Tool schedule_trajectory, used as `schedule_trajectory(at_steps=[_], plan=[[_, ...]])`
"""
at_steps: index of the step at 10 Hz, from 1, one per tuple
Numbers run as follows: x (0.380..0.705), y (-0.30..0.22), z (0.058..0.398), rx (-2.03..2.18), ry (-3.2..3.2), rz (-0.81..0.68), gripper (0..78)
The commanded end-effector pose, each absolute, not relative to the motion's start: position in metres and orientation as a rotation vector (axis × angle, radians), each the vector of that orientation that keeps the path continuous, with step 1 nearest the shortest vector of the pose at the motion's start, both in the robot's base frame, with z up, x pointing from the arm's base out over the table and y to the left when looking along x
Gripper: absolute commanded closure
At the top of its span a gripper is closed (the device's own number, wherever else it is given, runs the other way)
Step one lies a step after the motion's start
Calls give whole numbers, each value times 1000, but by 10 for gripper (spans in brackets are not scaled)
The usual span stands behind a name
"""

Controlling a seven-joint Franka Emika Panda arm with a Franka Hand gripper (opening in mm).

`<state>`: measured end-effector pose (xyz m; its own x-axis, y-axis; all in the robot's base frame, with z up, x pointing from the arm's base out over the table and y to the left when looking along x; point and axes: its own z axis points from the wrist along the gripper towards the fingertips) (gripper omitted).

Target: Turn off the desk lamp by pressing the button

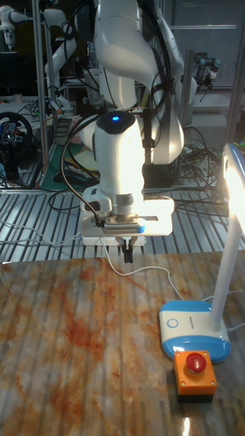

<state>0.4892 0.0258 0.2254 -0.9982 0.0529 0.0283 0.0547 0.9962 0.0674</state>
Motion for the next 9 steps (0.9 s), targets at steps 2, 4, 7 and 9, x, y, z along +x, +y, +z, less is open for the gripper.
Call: schedule_trajectory(at_steps=[2,4,7,9], plan=[[491,26,228,-198,-3091,-139,776],[491,26,228,-144,-3083,-109,776],[500,31,214,-97,-3090,-144,776],[509,38,203,-90,-3093,-179,776]])
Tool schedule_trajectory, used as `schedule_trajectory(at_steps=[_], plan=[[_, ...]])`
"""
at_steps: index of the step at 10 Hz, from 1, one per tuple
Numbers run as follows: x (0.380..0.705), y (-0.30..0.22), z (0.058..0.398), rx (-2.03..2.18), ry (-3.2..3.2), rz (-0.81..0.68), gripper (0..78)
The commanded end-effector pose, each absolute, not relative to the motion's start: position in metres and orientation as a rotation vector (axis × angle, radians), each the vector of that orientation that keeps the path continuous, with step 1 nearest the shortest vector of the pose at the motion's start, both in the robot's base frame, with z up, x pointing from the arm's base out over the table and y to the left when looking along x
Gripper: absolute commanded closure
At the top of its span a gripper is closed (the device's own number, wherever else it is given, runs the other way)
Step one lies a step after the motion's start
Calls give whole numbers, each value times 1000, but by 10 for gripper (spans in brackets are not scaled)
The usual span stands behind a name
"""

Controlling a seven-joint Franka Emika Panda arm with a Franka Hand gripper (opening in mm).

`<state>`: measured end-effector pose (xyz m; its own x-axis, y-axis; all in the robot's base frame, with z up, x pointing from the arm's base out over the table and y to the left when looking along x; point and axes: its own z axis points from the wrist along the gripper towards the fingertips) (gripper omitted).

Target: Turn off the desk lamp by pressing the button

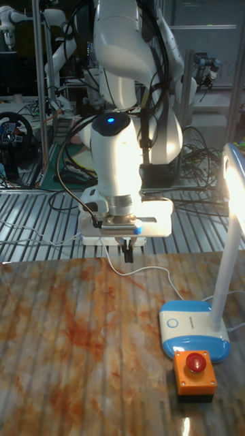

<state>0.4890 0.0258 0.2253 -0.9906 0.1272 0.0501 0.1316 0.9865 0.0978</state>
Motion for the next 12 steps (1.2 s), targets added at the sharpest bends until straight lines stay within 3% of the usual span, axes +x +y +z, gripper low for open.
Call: schedule_trajectory(at_steps=[1,12], plan=[[515,44,197,-90,-3098,-178,776],[537,69,168,-102,-3108,-196,776]])
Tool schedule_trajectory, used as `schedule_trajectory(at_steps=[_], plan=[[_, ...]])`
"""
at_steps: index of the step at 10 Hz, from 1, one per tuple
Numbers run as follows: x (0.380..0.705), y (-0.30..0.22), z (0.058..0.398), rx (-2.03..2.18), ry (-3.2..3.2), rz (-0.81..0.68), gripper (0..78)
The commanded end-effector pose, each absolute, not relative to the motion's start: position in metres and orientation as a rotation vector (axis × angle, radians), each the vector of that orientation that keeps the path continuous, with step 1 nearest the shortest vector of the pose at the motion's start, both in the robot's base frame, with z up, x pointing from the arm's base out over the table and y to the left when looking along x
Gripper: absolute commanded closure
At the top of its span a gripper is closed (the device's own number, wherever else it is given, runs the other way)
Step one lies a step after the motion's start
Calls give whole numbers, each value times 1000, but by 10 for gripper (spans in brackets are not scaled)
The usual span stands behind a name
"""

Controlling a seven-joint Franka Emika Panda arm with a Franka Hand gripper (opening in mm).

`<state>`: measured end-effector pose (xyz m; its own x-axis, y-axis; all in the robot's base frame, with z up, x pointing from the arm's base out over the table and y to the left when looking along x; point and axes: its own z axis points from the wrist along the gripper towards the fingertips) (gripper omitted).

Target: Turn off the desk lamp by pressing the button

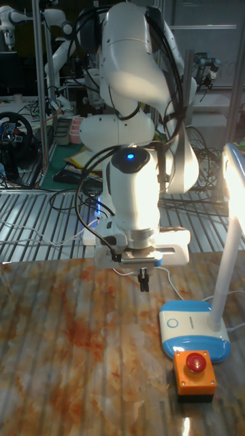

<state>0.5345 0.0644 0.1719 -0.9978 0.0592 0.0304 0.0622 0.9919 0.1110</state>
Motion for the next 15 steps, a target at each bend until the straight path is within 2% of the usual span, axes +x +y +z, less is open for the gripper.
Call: schedule_trajectory(at_steps=[1,10,13,15], plan=[[537,69,168,-109,-3095,-216,776],[538,70,167,-66,-3002,-160,776],[556,87,131,-57,-3020,-199,776],[559,91,121,-66,-3021,-250,776]])
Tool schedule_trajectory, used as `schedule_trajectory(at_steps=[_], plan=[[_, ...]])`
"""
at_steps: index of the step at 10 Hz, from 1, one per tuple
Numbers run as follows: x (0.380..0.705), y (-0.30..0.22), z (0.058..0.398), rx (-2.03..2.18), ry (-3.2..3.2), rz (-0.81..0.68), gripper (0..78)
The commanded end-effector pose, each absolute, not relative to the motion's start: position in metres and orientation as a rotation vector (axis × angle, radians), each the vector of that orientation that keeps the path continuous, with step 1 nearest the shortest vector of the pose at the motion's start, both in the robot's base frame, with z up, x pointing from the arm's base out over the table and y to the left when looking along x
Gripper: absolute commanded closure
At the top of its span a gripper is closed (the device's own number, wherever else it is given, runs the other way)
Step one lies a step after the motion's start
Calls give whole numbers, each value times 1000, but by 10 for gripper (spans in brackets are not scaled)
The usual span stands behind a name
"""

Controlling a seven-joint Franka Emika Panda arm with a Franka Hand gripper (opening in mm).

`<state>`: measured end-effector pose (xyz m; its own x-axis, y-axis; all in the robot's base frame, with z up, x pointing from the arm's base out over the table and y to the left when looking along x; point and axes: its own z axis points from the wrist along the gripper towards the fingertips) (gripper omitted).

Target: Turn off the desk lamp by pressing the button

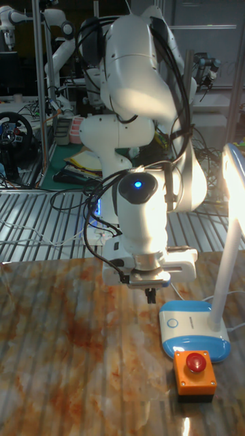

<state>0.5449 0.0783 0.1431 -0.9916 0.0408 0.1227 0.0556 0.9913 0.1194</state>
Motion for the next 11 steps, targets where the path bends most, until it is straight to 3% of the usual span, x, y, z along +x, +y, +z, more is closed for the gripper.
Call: schedule_trajectory(at_steps=[1,11], plan=[[561,94,119,-85,-3015,-298,776],[566,111,112,-79,-2996,-298,776]])
